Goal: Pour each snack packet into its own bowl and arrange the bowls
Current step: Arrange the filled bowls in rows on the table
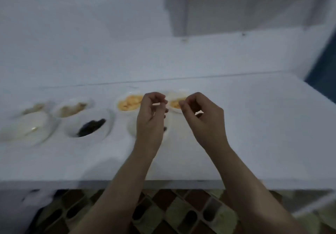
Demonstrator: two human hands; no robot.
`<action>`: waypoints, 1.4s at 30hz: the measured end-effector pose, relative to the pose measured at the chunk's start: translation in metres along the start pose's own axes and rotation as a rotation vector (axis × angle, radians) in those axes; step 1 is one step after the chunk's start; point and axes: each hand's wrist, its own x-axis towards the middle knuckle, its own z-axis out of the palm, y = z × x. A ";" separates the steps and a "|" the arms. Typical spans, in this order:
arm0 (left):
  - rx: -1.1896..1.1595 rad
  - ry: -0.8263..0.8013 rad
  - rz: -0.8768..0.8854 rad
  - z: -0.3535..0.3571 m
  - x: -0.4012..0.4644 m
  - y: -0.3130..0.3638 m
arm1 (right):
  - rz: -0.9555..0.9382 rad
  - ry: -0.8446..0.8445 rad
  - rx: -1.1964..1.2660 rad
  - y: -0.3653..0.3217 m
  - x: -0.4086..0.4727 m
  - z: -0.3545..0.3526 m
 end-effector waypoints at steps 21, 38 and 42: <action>0.563 0.156 -0.152 -0.465 0.220 -0.138 | 0.020 -0.502 -0.232 -0.070 0.085 0.496; 1.405 -0.432 -0.563 -0.530 0.318 -0.242 | 0.117 -1.060 -0.988 -0.017 0.121 0.646; 1.354 -0.467 -0.498 -0.525 0.331 -0.249 | 0.017 -0.955 -1.115 -0.009 0.126 0.643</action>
